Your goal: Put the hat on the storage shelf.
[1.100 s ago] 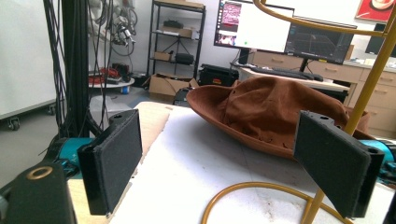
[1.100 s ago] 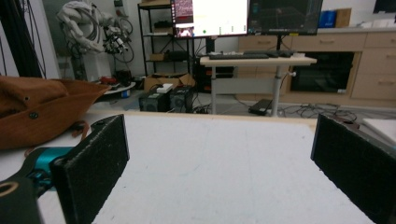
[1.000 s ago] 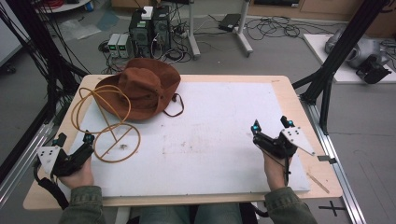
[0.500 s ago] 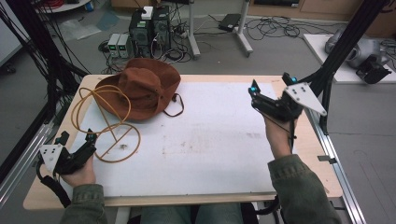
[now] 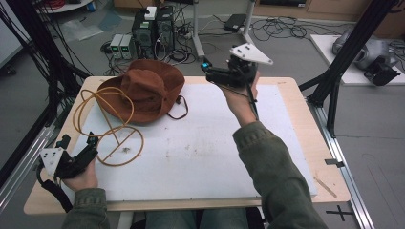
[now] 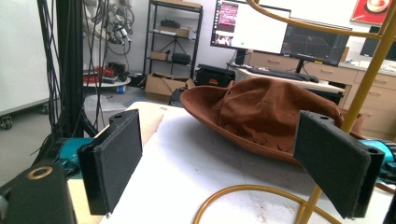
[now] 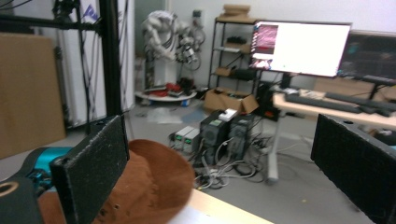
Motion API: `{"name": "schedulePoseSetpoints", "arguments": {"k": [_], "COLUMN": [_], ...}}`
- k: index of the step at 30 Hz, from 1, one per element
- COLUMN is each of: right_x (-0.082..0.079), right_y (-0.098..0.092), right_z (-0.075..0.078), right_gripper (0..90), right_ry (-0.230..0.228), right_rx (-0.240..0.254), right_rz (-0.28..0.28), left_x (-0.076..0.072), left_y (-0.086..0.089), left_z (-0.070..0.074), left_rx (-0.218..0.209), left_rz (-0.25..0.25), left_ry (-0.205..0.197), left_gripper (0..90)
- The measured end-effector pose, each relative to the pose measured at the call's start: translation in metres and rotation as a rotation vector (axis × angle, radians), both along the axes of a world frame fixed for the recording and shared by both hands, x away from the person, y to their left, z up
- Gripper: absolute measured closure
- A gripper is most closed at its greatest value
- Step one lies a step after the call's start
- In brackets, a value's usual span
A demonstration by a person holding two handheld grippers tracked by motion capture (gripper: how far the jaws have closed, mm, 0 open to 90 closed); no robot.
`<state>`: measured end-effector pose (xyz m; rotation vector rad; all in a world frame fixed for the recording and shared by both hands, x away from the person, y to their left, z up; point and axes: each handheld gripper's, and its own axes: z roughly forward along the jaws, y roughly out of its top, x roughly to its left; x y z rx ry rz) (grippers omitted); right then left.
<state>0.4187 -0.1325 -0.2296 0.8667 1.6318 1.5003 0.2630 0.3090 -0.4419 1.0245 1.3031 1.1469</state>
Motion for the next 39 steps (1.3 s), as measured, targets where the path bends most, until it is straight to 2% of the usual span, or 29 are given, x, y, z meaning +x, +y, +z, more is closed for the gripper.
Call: {"name": "schedulePoseSetpoints", "arguments": {"k": [1, 3, 4, 5, 6, 7, 9, 10, 13, 17, 20, 21, 22, 23, 28, 30, 31, 32, 33, 35, 39], "right_x": [0.010, 0.018, 0.018, 0.023, 0.027, 0.036, 0.040, 0.045, 0.059, 0.076, 0.085, 0.089, 0.089, 0.090, 0.095, 0.093, 0.093, 0.096, 0.096, 0.099, 0.106], "right_y": [0.014, 0.027, 0.027, 0.034, 0.041, 0.054, 0.060, 0.068, 0.088, 0.109, 0.121, 0.129, 0.129, 0.133, 0.156, 0.162, 0.163, 0.166, 0.166, 0.167, 0.170], "right_z": [0.003, 0.008, 0.008, 0.011, 0.013, 0.015, 0.014, 0.010, -0.007, -0.035, -0.051, -0.062, -0.062, -0.068, -0.102, -0.116, -0.123, -0.138, -0.138, -0.150, -0.164], "right_gripper": [3.9, 4.0, 4.0, 4.0, 4.0, 4.0, 4.0, 4.0, 3.9, 3.9, 3.9, 3.9, 3.9, 3.9, 4.0, 4.5, 4.5, 4.5, 4.5, 4.5, 5.4], "right_ry": [0.019, 0.018, 0.018, 0.036, 0.033, 0.047, 0.049, 0.053, 0.078, 0.117, 0.148, 0.164, 0.164, 0.183, 0.262, 0.236, 0.237, 0.261, 0.261, 0.288, 0.345], "right_rx": [-0.005, -0.013, -0.013, -0.011, -0.012, 0.001, 0.007, 0.022, 0.019, -0.038, -0.060, -0.069, -0.069, -0.067, -0.120, -0.126, -0.115, -0.140, -0.140, -0.186, -0.209], "right_rz": [0.009, 0.029, 0.029, 0.037, 0.051, 0.065, 0.074, 0.081, 0.103, 0.112, 0.122, 0.134, 0.134, 0.133, 0.170, 0.173, 0.172, 0.178, 0.178, 0.166, 0.192], "left_x": [0.000, 0.000, 0.000, 0.001, 0.001, 0.001, 0.001, 0.001, 0.001, 0.002, 0.003, 0.003, 0.003, 0.003, 0.003, 0.003, 0.002, 0.003, 0.003, 0.003, 0.005], "left_y": [0.001, 0.001, 0.001, 0.001, 0.001, 0.001, 0.001, 0.001, 0.001, 0.003, 0.004, 0.004, 0.004, 0.004, 0.005, 0.006, 0.006, 0.006, 0.007, 0.007, 0.006], "left_z": [0.000, -0.001, -0.001, -0.001, -0.001, -0.001, -0.001, -0.001, -0.001, -0.003, -0.003, -0.003, -0.003, -0.003, -0.003, -0.003, -0.003, -0.004, -0.004, -0.004, -0.004], "left_rx": [-0.004, -0.011, -0.011, -0.011, -0.012, -0.011, -0.010, -0.009, -0.011, -0.022, -0.019, -0.021, -0.022, -0.021, -0.022, -0.024, -0.027, -0.030, -0.032, -0.033, -0.028], "left_rz": [-0.001, 0.001, 0.001, 0.001, 0.000, -0.002, -0.004, -0.004, -0.006, -0.007, -0.006, -0.008, -0.009, -0.011, -0.009, -0.006, -0.005, -0.004, -0.004, -0.006, -0.014], "left_ry": [0.001, -0.001, -0.001, 0.000, -0.001, 0.000, -0.002, -0.002, -0.002, 0.003, 0.000, 0.000, 0.002, 0.001, -0.001, -0.001, 0.000, -0.002, -0.002, 0.002, 0.002], "left_gripper": [16.2, 16.2, 16.2, 16.2, 16.2, 16.2, 16.2, 16.2, 16.2, 16.2, 16.2, 16.2, 16.2, 16.2, 16.2, 16.1, 16.2, 16.2, 16.2, 16.2, 16.2]}}
